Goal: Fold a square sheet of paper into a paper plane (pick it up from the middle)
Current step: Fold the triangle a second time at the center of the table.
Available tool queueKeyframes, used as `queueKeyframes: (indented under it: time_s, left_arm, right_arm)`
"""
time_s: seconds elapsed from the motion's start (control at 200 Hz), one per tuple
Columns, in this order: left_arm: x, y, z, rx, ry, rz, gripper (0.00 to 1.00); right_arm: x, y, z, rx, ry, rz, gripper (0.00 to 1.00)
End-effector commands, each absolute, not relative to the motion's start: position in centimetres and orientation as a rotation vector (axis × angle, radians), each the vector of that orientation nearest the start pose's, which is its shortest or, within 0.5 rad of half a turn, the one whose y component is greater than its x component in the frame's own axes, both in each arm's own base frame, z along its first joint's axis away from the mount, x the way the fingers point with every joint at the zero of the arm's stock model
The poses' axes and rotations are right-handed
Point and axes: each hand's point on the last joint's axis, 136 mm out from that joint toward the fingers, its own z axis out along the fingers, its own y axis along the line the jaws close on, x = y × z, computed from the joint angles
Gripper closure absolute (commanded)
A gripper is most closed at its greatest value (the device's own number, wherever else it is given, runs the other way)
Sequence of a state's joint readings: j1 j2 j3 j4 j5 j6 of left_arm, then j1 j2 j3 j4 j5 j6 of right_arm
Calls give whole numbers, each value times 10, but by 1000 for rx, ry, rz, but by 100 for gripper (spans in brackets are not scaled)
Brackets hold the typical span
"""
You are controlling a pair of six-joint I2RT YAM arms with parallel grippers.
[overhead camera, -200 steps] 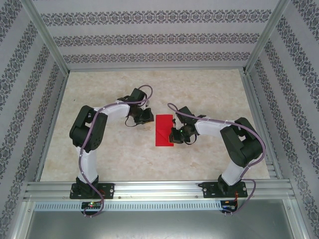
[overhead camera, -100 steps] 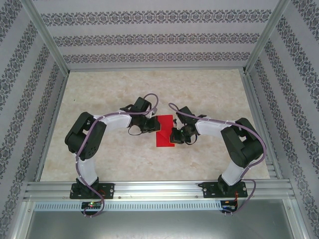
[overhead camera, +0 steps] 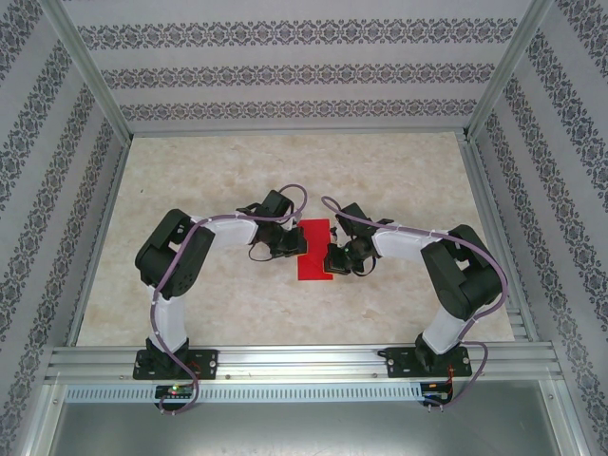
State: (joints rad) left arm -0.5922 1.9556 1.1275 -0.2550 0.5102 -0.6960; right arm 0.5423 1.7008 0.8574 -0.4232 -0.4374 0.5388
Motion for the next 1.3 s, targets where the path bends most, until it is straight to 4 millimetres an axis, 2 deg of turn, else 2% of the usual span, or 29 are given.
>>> queueKeyframes:
  time_s: [0.0, 0.205, 0.34, 0.515, 0.774, 1.124, 1.294]
  left_arm:
    - [320, -311, 16, 10, 2882, -950, 97]
    - [314, -306, 6, -6, 2937, -903, 97]
    - [311, -304, 1, -19, 2959, -886, 98]
    - [308, -299, -1, -37, 2973, -857, 98]
    - [306, -295, -5, -78, 2989, -839, 98]
    - [303, -291, -10, -126, 3005, -805, 99]
    - [302, -284, -16, -164, 3030, -748, 99]
  right_arm:
    - [250, 232, 23, -138, 2975, 787, 98]
    - [267, 252, 51, -215, 2872, 863, 98]
    - [279, 268, 58, -239, 2847, 886, 98]
    - [288, 275, 48, -240, 2870, 869, 98]
    - [281, 279, 31, -245, 2912, 872, 98]
    - [269, 264, 7, -231, 2996, 789, 99]
    - [253, 253, 2, -253, 3049, 752, 99]
